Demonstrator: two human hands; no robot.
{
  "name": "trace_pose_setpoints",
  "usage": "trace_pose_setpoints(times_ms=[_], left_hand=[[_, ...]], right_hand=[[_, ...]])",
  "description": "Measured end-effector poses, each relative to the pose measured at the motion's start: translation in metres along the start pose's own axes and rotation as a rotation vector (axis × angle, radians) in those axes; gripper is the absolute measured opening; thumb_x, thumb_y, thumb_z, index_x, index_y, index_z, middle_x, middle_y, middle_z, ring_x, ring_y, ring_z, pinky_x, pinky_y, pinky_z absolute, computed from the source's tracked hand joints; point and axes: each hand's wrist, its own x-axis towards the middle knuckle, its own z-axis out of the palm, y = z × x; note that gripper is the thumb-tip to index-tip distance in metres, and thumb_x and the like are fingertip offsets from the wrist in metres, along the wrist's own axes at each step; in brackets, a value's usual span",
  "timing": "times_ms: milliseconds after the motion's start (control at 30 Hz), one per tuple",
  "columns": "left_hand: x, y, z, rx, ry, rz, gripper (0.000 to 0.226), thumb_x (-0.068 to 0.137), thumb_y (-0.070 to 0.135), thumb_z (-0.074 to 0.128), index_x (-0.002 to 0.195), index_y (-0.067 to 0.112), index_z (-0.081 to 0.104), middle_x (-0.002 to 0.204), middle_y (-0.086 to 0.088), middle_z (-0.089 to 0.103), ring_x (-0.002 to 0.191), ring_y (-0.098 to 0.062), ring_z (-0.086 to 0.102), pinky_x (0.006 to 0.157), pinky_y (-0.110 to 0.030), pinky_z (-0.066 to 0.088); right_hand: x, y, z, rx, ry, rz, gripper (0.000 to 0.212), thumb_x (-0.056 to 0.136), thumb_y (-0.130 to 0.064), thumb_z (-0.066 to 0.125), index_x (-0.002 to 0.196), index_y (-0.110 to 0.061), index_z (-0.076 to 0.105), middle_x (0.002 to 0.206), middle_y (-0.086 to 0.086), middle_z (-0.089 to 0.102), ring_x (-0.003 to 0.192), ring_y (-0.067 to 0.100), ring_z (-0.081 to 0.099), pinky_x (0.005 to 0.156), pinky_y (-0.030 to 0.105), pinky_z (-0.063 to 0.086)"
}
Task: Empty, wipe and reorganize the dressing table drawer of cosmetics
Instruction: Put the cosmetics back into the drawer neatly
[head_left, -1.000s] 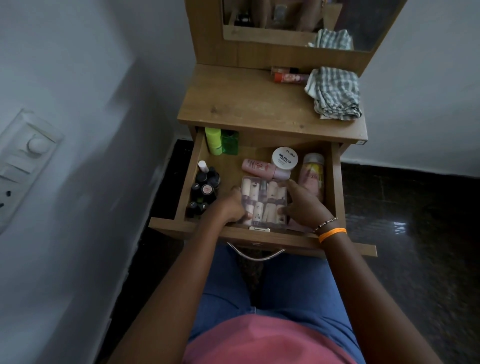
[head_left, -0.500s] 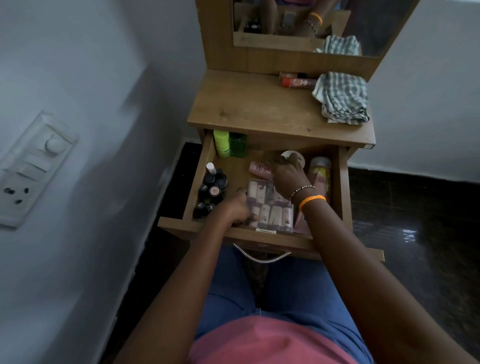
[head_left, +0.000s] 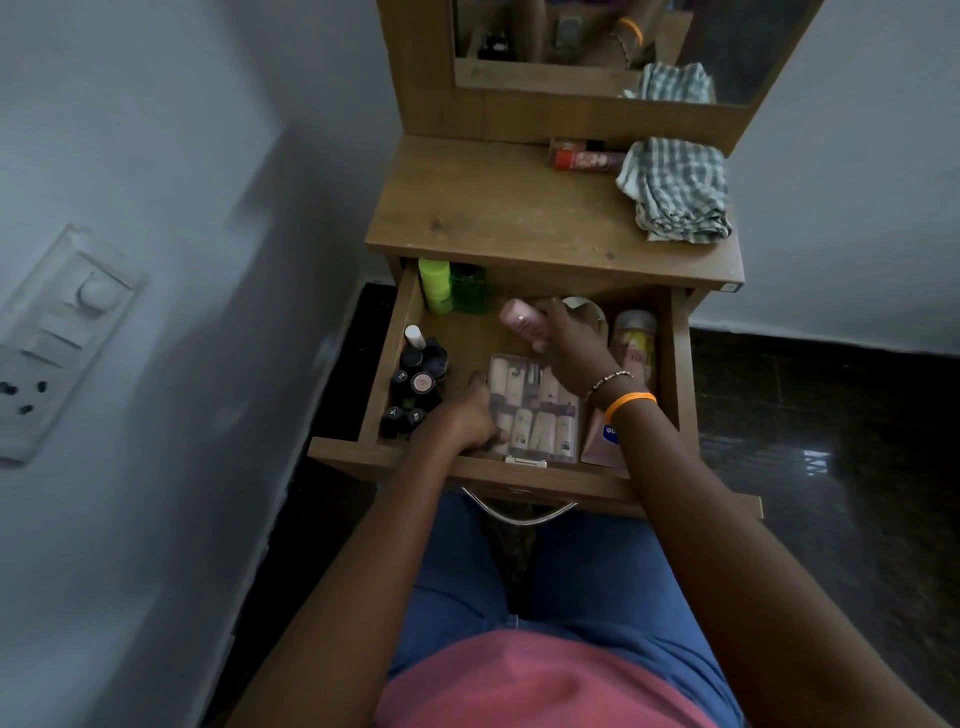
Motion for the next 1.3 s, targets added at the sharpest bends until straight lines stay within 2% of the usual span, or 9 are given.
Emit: trace_pose_setpoints(times_ms=[167,300,433,533,633,900,1067,1200,1300], left_hand=[[0.002,-0.002,0.0,-0.01,0.011,-0.002,0.071,0.081,0.011,0.071,0.139,0.009,0.031,0.133,-0.016,0.052,0.119,-0.031,0.052,0.098,-0.04,0.045],[0.001,-0.002,0.001,0.006,0.019,0.016,0.069,0.081,0.01,0.07,0.138,0.009,0.032,0.131,-0.016,0.054,0.118,-0.031,0.053,0.096,-0.038,0.046],[0.002,-0.004,0.0,0.048,0.024,0.021,0.069,0.08,0.011,0.072,0.136,0.007,0.032,0.13,-0.018,0.055,0.117,-0.033,0.054,0.096,-0.041,0.046],[0.003,-0.005,0.0,0.055,0.016,0.014,0.071,0.08,0.01,0.072,0.137,0.007,0.031,0.13,-0.019,0.054,0.117,-0.034,0.054,0.097,-0.043,0.046],[0.004,-0.005,0.001,0.055,0.012,0.031,0.074,0.079,0.01,0.072,0.14,0.009,0.029,0.132,-0.018,0.054,0.119,-0.033,0.054,0.098,-0.042,0.046],[0.005,-0.006,0.002,-0.002,-0.002,0.086,0.075,0.08,0.007,0.07,0.143,0.016,0.03,0.132,-0.011,0.055,0.118,-0.028,0.054,0.094,-0.034,0.045],[0.009,-0.008,0.004,0.001,0.01,0.064,0.074,0.081,0.012,0.069,0.143,0.017,0.029,0.132,-0.012,0.054,0.117,-0.028,0.055,0.094,-0.034,0.047],[0.011,-0.007,0.005,0.07,0.075,0.079,0.097,0.077,0.018,0.074,0.15,0.027,0.011,0.147,-0.017,0.033,0.136,-0.035,0.034,0.107,-0.048,0.038],[0.013,-0.006,0.006,0.13,0.094,0.099,0.098,0.078,0.015,0.073,0.151,0.022,0.008,0.154,-0.016,0.016,0.143,-0.035,0.02,0.113,-0.049,0.029]], right_hand=[[-0.003,0.002,-0.012,0.152,0.003,0.047,0.038,0.09,-0.01,0.052,0.126,-0.004,0.042,0.127,0.02,0.05,0.12,0.037,0.041,0.094,0.037,0.033],[-0.005,0.009,-0.015,0.351,0.049,-0.007,0.031,0.09,-0.007,0.053,0.12,-0.004,0.046,0.108,0.01,0.052,0.101,0.024,0.049,0.077,0.027,0.04],[-0.006,0.008,-0.014,0.42,0.193,-0.113,0.045,0.085,-0.014,0.056,0.129,-0.012,0.047,0.116,0.008,0.055,0.106,0.024,0.052,0.092,0.041,0.042],[-0.005,0.006,-0.016,0.476,0.254,-0.124,0.045,0.086,-0.012,0.058,0.129,-0.01,0.049,0.107,0.0,0.051,0.094,0.012,0.049,0.077,0.016,0.039],[-0.006,0.008,-0.017,0.467,0.247,-0.125,0.043,0.087,-0.007,0.058,0.128,-0.008,0.05,0.106,-0.003,0.049,0.093,0.01,0.047,0.072,0.01,0.036],[-0.004,0.017,-0.015,0.222,0.174,-0.031,0.04,0.088,-0.016,0.058,0.126,-0.008,0.05,0.115,0.017,0.061,0.103,0.03,0.056,0.083,0.038,0.046],[-0.004,0.016,-0.013,0.193,0.052,0.089,0.041,0.089,-0.027,0.054,0.127,-0.013,0.048,0.119,0.014,0.058,0.108,0.03,0.054,0.081,0.033,0.042],[-0.009,0.011,-0.01,0.045,-0.077,0.038,0.043,0.089,-0.025,0.055,0.129,-0.013,0.046,0.119,0.017,0.058,0.107,0.032,0.055,0.081,0.034,0.043],[-0.009,0.008,-0.009,-0.046,-0.117,0.023,0.039,0.09,-0.024,0.053,0.127,-0.01,0.047,0.117,0.02,0.059,0.109,0.036,0.054,0.08,0.034,0.041]])
